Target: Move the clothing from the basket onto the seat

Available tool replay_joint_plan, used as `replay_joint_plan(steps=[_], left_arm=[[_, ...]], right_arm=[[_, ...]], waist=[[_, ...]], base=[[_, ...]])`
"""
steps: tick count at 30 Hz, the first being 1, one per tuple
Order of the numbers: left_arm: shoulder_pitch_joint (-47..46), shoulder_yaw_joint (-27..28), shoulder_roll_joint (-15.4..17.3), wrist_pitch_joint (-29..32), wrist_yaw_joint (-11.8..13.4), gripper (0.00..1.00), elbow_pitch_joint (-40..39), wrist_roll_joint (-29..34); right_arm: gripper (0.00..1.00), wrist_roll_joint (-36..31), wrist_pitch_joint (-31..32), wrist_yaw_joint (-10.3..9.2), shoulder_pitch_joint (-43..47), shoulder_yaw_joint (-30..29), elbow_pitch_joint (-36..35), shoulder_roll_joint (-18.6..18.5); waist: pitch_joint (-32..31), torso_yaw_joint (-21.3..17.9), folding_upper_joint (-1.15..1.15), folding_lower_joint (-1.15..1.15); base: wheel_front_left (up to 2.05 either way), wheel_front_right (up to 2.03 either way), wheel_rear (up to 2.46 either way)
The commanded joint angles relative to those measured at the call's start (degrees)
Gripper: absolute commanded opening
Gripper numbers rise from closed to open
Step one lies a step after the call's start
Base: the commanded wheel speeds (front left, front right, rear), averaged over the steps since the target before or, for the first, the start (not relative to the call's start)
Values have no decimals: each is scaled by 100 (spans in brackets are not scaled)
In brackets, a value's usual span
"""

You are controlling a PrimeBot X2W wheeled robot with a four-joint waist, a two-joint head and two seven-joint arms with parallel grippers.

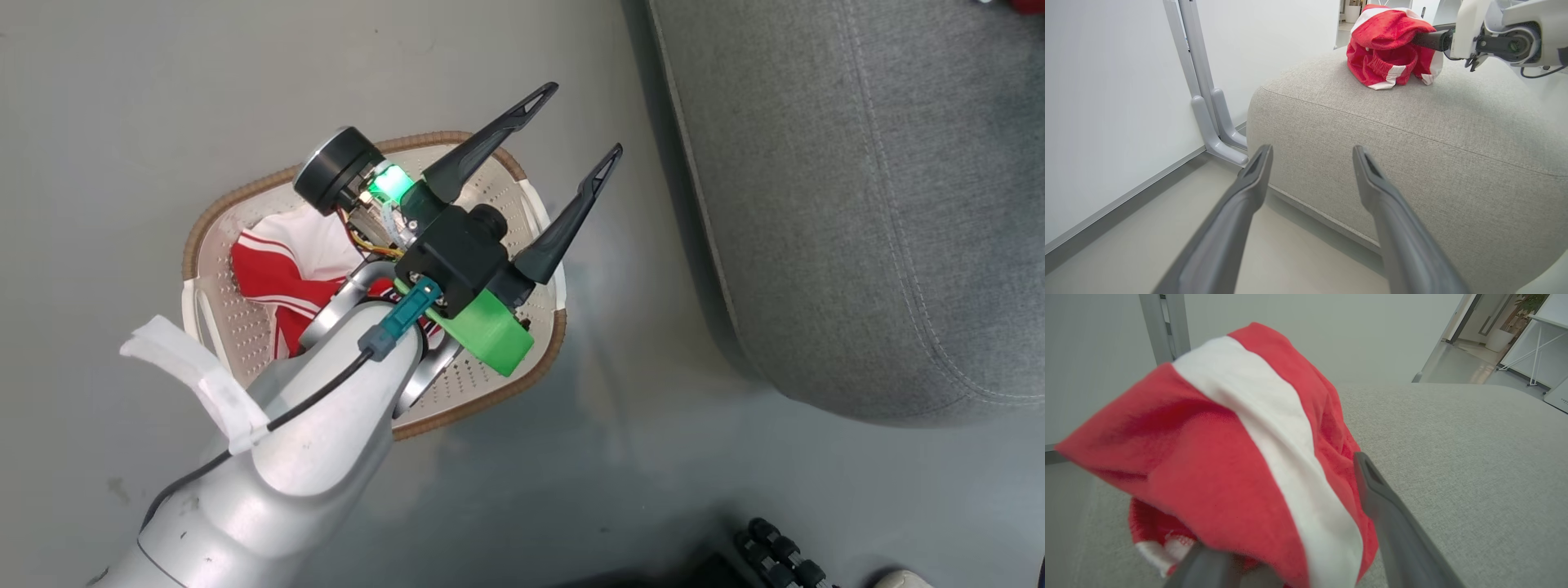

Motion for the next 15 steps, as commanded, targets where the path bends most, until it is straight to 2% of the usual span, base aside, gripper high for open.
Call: replay_joint_plan(steps=[1, 8, 15], left_arm=[[118, 65, 8, 4, -8, 100, -5, -34], [560, 350, -32, 3, 25, 100, -5, -89], [1184, 787, -99, 4, 95, 100, -54, -146]], right_arm=[[100, -35, -15, -4, 215, -2, -104, 60], [100, -21, -15, -4, 1012, 63, -545, 254], [100, 109, -15, -4, 1899, 272, -1187, 412]], waist=[[-253, -51, 0, 0], [-866, -95, 0, 0], [-1495, 21, 0, 0]], base=[[0, 0, 0], [0, 0, 0], [0, 0, 0]])
